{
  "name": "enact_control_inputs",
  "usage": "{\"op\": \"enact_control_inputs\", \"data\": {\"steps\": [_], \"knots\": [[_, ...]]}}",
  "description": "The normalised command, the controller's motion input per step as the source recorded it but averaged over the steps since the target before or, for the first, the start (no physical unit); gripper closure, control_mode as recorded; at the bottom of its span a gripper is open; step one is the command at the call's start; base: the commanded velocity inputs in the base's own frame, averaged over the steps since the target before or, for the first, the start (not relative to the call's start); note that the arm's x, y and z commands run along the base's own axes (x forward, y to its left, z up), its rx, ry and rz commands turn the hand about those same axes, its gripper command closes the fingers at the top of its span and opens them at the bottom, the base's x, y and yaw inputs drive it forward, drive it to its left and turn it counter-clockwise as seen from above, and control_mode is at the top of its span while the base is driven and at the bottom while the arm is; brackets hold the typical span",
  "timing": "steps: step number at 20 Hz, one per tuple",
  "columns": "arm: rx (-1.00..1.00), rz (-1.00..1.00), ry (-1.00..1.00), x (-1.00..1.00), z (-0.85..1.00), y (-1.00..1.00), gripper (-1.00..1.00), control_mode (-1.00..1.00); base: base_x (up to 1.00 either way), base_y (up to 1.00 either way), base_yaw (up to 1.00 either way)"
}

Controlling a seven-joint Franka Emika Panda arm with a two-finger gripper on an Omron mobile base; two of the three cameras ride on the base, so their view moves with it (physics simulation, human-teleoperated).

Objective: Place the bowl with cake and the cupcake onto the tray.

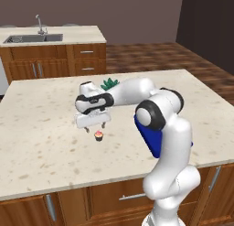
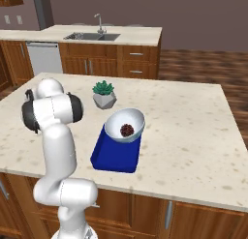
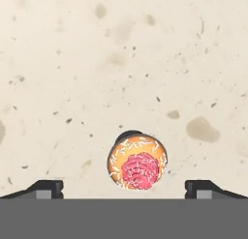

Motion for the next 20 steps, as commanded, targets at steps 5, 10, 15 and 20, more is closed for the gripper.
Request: {"op": "enact_control_inputs", "data": {"steps": [5, 10, 15, 20], "knots": [[0.00, 0.02, 0.10, -0.05, -0.39, -0.17, -1.00, -1.00, 0.00, 0.00, 0.00], [-0.02, 0.02, 0.05, 0.11, -0.43, -0.07, -1.00, -1.00, 0.00, 0.00, 0.00], [0.00, 0.01, 0.01, -0.07, -0.30, 0.01, 1.00, -1.00, 0.00, 0.00, 0.00], [0.00, 0.00, 0.01, -0.12, -0.15, 0.01, 1.00, -1.00, 0.00, 0.00, 0.00]]}}
